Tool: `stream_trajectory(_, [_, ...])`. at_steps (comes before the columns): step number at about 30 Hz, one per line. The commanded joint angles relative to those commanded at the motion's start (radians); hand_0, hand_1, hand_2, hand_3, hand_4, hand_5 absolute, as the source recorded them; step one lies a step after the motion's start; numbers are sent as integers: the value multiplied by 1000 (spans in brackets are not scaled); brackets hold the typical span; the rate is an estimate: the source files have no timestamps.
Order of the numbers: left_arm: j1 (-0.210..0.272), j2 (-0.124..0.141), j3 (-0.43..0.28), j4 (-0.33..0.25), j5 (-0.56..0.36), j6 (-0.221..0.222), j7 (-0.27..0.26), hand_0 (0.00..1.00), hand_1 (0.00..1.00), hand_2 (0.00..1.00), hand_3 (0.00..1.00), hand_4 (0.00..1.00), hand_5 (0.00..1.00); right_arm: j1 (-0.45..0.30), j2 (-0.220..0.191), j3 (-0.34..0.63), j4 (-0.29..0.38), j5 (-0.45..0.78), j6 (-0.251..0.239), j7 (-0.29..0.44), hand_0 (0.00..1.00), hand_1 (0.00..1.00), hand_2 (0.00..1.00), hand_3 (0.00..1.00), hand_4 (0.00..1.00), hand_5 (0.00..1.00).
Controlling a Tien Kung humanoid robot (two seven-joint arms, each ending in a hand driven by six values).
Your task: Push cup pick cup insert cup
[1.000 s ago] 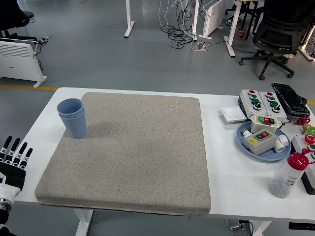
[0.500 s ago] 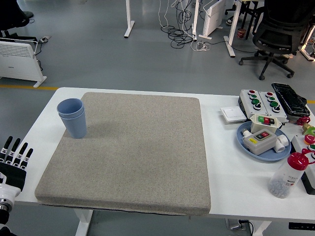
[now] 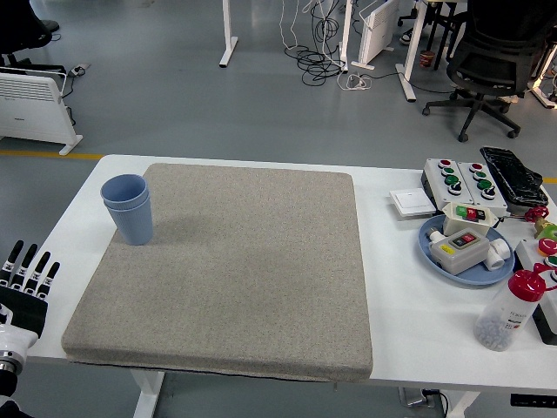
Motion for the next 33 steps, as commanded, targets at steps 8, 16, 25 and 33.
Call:
stream_trajectory(8, [-2, 0, 1, 0, 0, 0, -1, 862, 859, 876, 831, 576, 998, 1, 0, -1, 0, 0, 0, 0, 743, 680, 678, 564, 87, 489])
stream_trajectory(16, [-2, 2, 9, 2, -3, 1, -2, 861, 860, 876, 831, 576, 998, -3, 1, 13, 0, -21, -1, -8, 743, 680, 678, 564, 87, 490])
stream_trajectory(25, [0, 9, 25, 3, -4, 0, -3, 861, 860, 877, 832, 576, 998, -12, 2, 16, 1, -32, -4, -9, 744, 680, 679, 564, 87, 491])
stream_trajectory(33, [5, 14, 33, 7, -6, 0, -4, 861, 860, 877, 832, 576, 998, -21, 4, 5, 0, -13, -5, -3, 743, 680, 679, 564, 87, 490])
